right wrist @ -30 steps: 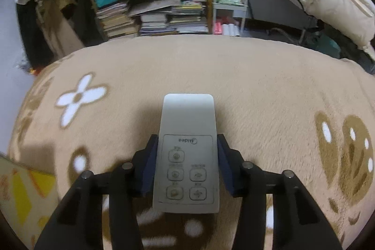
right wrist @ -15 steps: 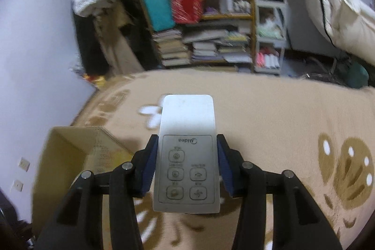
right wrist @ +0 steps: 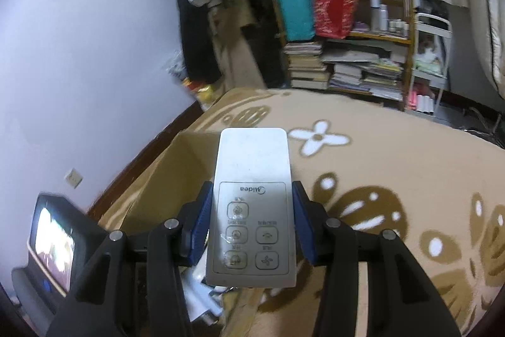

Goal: Organize rigid objects
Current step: 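Carry the white Midea remote over the box and release it inside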

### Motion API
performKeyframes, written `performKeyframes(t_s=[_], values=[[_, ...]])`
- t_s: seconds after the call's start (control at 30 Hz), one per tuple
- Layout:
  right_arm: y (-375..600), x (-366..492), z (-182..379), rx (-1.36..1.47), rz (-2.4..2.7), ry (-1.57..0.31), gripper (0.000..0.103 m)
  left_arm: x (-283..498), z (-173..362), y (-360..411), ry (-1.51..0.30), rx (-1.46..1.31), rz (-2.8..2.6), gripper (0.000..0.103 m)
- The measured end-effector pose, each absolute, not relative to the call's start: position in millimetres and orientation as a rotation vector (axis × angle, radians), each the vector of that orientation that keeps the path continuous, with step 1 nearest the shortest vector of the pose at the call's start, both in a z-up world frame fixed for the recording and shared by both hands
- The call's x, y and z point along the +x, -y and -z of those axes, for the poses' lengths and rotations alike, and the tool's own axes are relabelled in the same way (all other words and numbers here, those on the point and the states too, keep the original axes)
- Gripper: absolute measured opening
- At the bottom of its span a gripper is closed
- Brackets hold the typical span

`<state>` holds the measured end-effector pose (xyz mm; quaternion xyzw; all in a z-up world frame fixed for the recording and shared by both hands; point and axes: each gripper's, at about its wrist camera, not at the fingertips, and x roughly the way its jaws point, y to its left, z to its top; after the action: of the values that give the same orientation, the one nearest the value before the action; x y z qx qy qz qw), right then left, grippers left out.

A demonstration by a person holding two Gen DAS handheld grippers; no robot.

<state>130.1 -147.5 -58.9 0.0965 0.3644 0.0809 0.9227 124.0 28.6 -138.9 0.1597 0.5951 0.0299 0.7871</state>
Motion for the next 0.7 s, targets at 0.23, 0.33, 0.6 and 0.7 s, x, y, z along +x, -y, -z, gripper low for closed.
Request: performKeyframes(t_s=[0.23,0.33,0.6,0.7], values=[[132.7,122.9,75.6,0.161,-0.215,-0.772,0.051,123.1,138.8,-30.1,-1.279,0.349,-0.061,0.022],[131.2,122.5,78.4,0.147,-0.215,-0.771,0.051,122.6,138.8,-30.4,-1.279,0.345,-0.061,0.022],[119.7,117.3,77.2,0.126,-0.266,-0.778,0.051,117.1,137.9,-26.0,-1.262,0.367,-0.069,0.022],[116.7,112.4,76.7,0.102,-0.251,-0.788,0.051,115.9,136.0,-27.2,-1.253,0.357,-0.067,0.022]])
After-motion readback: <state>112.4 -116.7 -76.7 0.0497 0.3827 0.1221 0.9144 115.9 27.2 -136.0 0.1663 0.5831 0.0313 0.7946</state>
